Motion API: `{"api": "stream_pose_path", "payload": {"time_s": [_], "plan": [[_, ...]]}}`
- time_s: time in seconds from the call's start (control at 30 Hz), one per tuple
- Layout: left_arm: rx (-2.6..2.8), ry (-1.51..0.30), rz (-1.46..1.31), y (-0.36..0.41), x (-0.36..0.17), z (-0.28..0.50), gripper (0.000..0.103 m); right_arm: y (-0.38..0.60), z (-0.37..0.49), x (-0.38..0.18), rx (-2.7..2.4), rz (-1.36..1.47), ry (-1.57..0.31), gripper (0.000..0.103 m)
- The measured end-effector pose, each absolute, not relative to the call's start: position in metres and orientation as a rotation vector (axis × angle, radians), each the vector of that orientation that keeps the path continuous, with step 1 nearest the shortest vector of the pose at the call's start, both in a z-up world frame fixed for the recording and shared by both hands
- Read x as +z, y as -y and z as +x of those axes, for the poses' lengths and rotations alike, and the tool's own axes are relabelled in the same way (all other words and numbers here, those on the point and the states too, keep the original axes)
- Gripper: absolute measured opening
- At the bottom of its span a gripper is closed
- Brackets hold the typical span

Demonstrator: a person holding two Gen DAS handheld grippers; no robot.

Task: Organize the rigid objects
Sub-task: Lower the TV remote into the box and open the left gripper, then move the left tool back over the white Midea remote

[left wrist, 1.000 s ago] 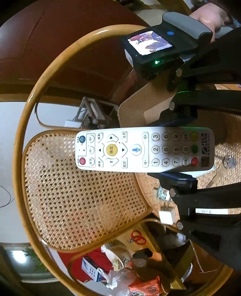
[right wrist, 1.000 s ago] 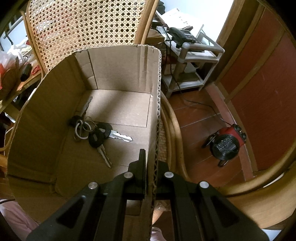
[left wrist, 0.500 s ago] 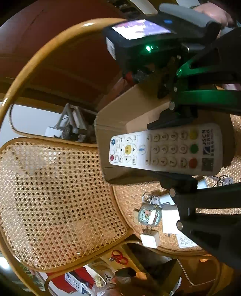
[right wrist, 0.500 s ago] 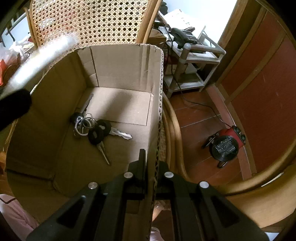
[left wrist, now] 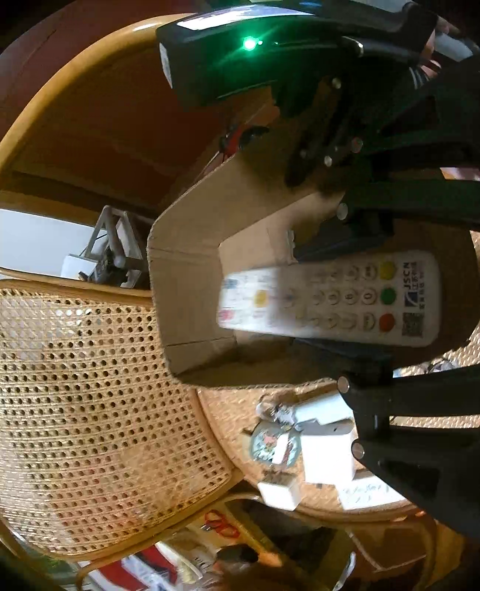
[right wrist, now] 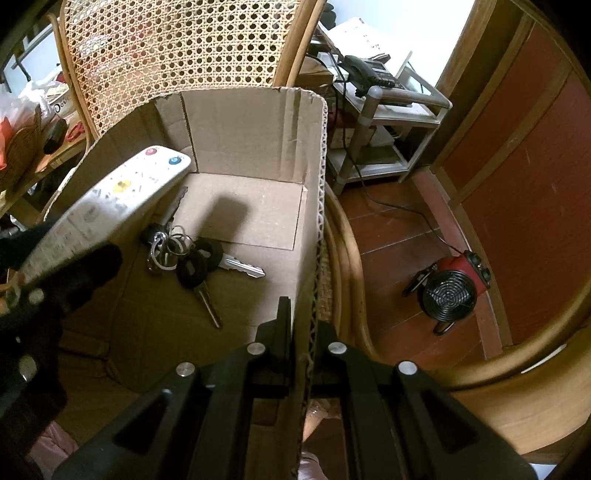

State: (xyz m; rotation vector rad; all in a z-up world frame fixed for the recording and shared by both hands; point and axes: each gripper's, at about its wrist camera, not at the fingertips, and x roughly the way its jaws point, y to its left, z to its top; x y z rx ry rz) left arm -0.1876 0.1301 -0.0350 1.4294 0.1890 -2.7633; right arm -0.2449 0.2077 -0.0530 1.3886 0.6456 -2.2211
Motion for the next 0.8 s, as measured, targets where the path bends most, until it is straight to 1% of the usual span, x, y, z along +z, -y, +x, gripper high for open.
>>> {"api": "stream_pose_path", "payload": {"time_s": [0.07, 0.17, 0.23, 0.27, 0.3, 0.37, 0.47, 0.53, 0.57, 0.6, 0.67, 0.8], "plan": [[-2.766, -0.136, 1.387, -0.132, -0.031, -0.185, 0.04, -0.208, -0.245, -0.052, -2.222, 1.391, -0.645, 0.007], [-2.783, -0.139, 1.378, -0.13, -0.024, -0.182, 0.04, -0.207, -0.246, -0.052, -2.212, 1.393, -0.636, 0.007], [-2.784, -0.132, 1.373, -0.126, -0.021, -0.178, 0.044, -0.206, -0.245, -0.054, -2.215, 1.388, -0.658, 0.007], [-2.781, -0.124, 1.364, -0.124, -0.018, -0.175, 0.052, -0.205, -0.244, -0.054, -2.216, 1.386, -0.665, 0.007], [-2.78, -0.116, 1.348, -0.122, -0.015, -0.172, 0.065, -0.204, -0.244, -0.055, -2.218, 1.385, -0.667, 0.007], [-2.787, -0.094, 1.285, -0.115, -0.009, -0.162, 0.073, -0.204, -0.244, -0.054, -2.215, 1.387, -0.659, 0.007], [-2.782, -0.054, 1.21, -0.104, -0.001, -0.143, 0.079, -0.202, -0.243, -0.055, -2.213, 1.39, -0.658, 0.007], [-2.762, -0.096, 1.125, -0.091, 0.004, -0.129, 0.088, -0.201, -0.243, -0.055, -2.212, 1.388, -0.661, 0.007], [-2.75, -0.12, 1.095, -0.085, 0.007, -0.124, 0.094, -0.2, -0.243, -0.055, -2.212, 1.387, -0.666, 0.007], [-2.743, -0.139, 1.075, -0.079, 0.009, -0.12, 0.096, -0.201, -0.244, -0.055, -2.212, 1.387, -0.668, 0.007], [-2.737, -0.155, 1.054, -0.068, 0.014, -0.114, 0.097, -0.199, -0.244, -0.055, -2.212, 1.387, -0.672, 0.007], [-2.71, -0.125, 1.026, -0.055, 0.014, -0.107, 0.101, -0.2, -0.244, -0.055, -2.213, 1.39, -0.663, 0.007]]}}
